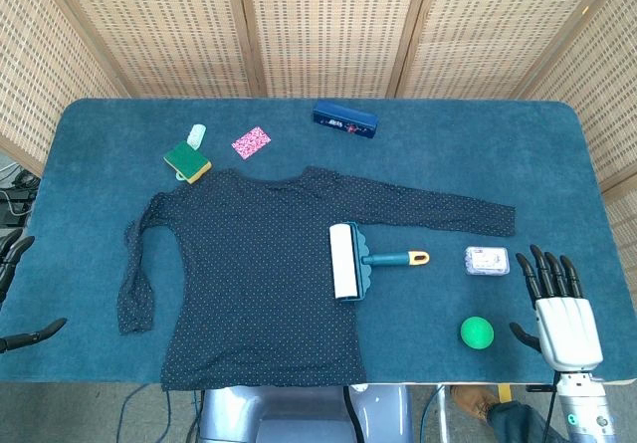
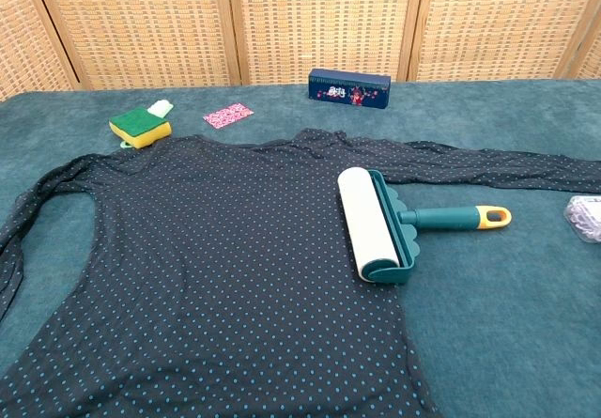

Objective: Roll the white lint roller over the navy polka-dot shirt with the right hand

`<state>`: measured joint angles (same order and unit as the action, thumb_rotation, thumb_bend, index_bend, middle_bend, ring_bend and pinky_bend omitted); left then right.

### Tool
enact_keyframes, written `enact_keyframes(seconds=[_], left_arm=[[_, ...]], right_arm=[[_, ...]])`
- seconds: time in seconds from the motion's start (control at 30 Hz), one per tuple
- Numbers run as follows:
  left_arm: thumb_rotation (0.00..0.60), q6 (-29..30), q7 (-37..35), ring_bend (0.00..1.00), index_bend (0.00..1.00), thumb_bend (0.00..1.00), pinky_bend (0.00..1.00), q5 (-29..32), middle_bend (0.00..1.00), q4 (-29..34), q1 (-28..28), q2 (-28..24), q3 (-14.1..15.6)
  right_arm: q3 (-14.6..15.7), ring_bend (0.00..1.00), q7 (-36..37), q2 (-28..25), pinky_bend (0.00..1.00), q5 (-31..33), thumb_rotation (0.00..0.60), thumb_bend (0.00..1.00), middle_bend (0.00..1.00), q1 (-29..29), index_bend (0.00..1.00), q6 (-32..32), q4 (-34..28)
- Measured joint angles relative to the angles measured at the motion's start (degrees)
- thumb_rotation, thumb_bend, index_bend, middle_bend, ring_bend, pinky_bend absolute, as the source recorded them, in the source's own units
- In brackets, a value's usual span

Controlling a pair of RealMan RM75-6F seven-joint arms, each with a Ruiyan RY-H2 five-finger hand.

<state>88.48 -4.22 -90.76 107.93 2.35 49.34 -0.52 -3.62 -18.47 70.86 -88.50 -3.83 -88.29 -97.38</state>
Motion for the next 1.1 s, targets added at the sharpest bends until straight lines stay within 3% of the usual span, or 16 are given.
enact_keyframes(seconds=[0.2,0.27,0.37,0.43,0.53,0.63,0.7,0.93,1.1], left_arm=[[0.600,0.1,0.0,0.00,0.00,0.00,0.00,0.1,0.00,0.0,-0.1,0.0,0.0],[0.600,-0.2,0.1,0.00,0.00,0.00,0.00,0.6,0.00,0.1,0.0,0.0,-0.2],[0.600,-1.3,0.5,0.00,0.00,0.00,0.00,1.6,0.00,0.2,0.5,0.1,-0.4],[0.600,-1.9,0.7,0.00,0.00,0.00,0.00,2.4,0.00,0.3,0.9,0.2,-0.7],[0.600,-3.0,1.1,0.00,0.00,0.00,0.00,3.9,0.00,0.5,1.4,0.2,-1.1],[0.600,-3.9,1.2,0.00,0.00,0.00,0.00,5.2,0.00,0.6,1.8,0.2,-1.5],[0.600,-4.8,1.4,0.00,0.00,0.00,0.00,6.3,0.00,0.6,2.3,0.3,-1.8],[0.600,-7.3,1.9,0.00,0.00,0.00,0.00,9.0,0.00,0.7,3.7,0.3,-2.6],[0.600,-8.1,1.5,0.00,0.00,0.00,0.00,9.8,0.00,0.6,4.1,0.1,-2.9]], right_arm=[[0.4,0.00,1.0,-0.9,0.00,-0.5,0.600,0.00,0.00,0.0,0.00,0.3,0.6],[0.2,0.04,1.1,-1.1,0.00,-0.4,0.600,0.00,0.06,-0.7,0.00,1.4,0.4],[-0.9,0.39,0.3,-1.7,0.06,0.1,0.600,0.00,0.41,-2.8,0.00,4.3,-0.3],[-2.1,0.61,-0.8,-2.2,0.32,0.8,0.600,0.00,0.61,-5.1,0.00,7.3,-0.9],[-4.1,0.77,-2.0,-2.9,0.69,2.8,0.600,0.00,0.76,-9.1,0.00,13.0,-1.9],[-6.4,0.90,-3.6,-3.2,0.92,6.2,0.600,0.00,0.87,-13.5,0.00,18.9,-2.4],[-7.6,0.96,-4.6,-2.8,0.99,8.4,0.600,0.00,0.92,-16.2,0.00,22.6,-2.6],[-10.2,1.00,-11.6,2.1,1.00,23.9,0.600,0.00,1.00,-26.1,0.00,33.5,-1.8],[-10.7,1.00,-18.1,6.8,1.00,36.4,0.600,0.00,1.00,-32.2,0.00,36.4,-0.1]])
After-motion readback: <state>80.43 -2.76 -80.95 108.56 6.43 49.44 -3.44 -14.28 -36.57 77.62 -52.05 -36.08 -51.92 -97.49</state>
